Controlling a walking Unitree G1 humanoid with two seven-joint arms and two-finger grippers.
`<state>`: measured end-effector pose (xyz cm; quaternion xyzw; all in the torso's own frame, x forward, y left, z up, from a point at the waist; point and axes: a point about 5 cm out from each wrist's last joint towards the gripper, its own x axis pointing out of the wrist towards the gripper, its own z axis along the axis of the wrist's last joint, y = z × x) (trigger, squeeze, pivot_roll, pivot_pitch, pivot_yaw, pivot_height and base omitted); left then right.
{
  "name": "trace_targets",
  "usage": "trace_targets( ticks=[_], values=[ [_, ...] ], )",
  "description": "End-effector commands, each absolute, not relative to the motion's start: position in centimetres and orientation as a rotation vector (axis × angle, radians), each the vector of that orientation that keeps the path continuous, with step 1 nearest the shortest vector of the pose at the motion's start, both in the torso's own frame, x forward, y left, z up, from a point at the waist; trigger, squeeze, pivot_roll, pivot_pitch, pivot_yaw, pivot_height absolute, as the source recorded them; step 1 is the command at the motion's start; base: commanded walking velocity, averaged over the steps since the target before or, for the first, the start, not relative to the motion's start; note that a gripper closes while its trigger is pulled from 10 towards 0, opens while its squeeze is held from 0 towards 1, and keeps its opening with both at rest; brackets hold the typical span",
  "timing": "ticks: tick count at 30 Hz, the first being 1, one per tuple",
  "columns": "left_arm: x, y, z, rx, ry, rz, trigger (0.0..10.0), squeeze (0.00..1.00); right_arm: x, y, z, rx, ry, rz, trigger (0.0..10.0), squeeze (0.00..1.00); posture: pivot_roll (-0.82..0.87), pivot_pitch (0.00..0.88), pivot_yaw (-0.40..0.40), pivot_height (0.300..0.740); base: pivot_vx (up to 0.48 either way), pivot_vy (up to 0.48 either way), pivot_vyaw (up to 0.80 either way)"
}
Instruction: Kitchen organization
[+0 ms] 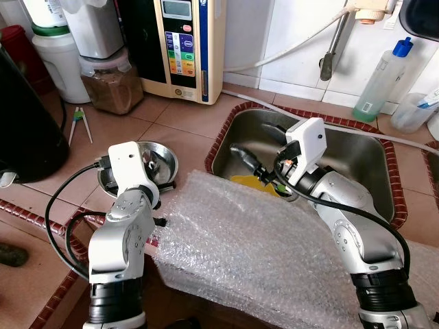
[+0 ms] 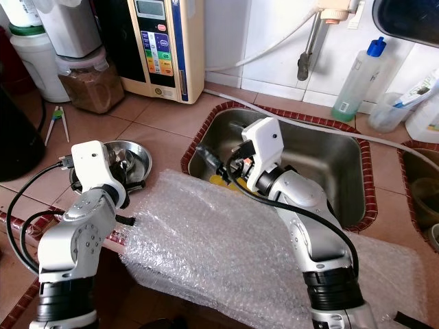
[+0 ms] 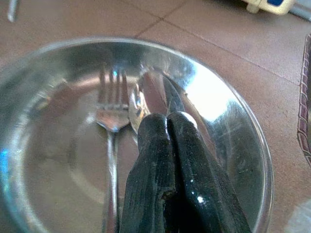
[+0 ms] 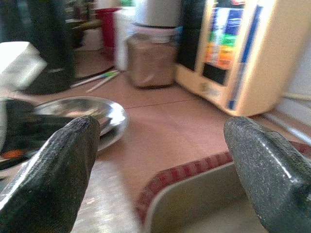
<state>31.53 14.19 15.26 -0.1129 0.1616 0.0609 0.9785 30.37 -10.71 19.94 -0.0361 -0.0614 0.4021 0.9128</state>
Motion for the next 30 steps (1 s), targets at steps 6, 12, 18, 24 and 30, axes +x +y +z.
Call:
trace_targets(
  ticks=[6, 12, 18, 24, 30],
  values=[
    [31.9, 14.3, 14.7, -0.242, 0.417, 0.158, 10.0, 0.0, 29.7, -10.3, 19.7, -0.101, -0.113, 0.872, 10.0, 0.0, -0.05, 0.075, 0.019, 0.74, 0.0, 0.0, 0.0],
    [32.0, 14.5, 16.2, -0.201, 0.4, 0.169, 10.0, 0.0, 29.5, -10.2, 19.6, -0.104, -0.101, 0.888, 10.0, 0.0, -0.04, 0.072, 0.016, 0.74, 0.0, 0.0, 0.0],
    [31.8, 14.4, 16.5, -0.244, 0.382, 0.154, 10.0, 1.0, 29.6, -10.1, 19.6, -0.107, -0.099, 0.894, 10.0, 0.0, -0.04, 0.071, 0.013, 0.74, 0.0, 0.0, 0.0],
    [31.8, 14.6, 16.6, -0.235, 0.362, 0.161, 10.0, 1.0, 29.6, -10.2, 19.6, -0.116, -0.103, 0.883, 10.0, 0.0, -0.04, 0.068, 0.013, 0.74, 0.0, 0.0, 0.0],
    [31.8, 14.3, 17.7, -0.179, 0.309, 0.146, 10.0, 1.0, 29.8, -10.2, 19.5, -0.129, -0.11, 0.861, 10.0, 0.0, -0.04, 0.064, 0.011, 0.74, 0.0, 0.0, 0.0]
  ],
)
